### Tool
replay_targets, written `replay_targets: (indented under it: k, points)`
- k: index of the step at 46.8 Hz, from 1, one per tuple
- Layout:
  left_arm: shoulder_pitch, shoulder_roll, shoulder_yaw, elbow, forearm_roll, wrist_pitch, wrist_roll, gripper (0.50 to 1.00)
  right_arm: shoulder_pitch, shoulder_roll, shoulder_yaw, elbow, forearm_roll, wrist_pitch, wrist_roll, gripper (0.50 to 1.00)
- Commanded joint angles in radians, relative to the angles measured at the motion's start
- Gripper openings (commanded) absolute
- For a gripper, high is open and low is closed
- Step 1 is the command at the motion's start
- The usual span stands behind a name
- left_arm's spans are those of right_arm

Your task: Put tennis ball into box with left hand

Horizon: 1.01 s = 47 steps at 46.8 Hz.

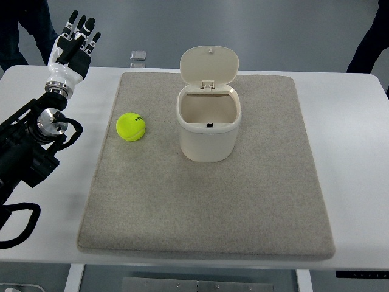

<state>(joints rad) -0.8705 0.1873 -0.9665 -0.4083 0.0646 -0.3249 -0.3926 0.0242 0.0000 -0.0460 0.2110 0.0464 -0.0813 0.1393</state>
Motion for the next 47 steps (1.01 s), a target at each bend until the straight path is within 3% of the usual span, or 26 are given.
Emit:
replay_targets:
  k: [1,31,38,47]
  points:
    - [-0.002,0.0,-0.001,0.0,0.0,0.001,0.0,0.99,0.0,0.0,0.0,0.001,0.0,0.0,-0.001,0.938]
    - [-0.013,0.02,0.005,0.0,0.001,0.01,0.001,0.99,0.0,0.0,0.0,-0.001,0.0,0.0,-0.001,0.938]
    - [-0.039,0.066,0.028,-0.001,0.015,0.004,0.011,0.99,0.0,0.0,0.0,-0.001,0.001,0.0,-0.001,0.938]
    - [-0.104,0.161,0.216,-0.003,0.014,-0.003,0.017,0.99,0.0,0.0,0.0,0.001,0.0,0.0,0.0,0.938]
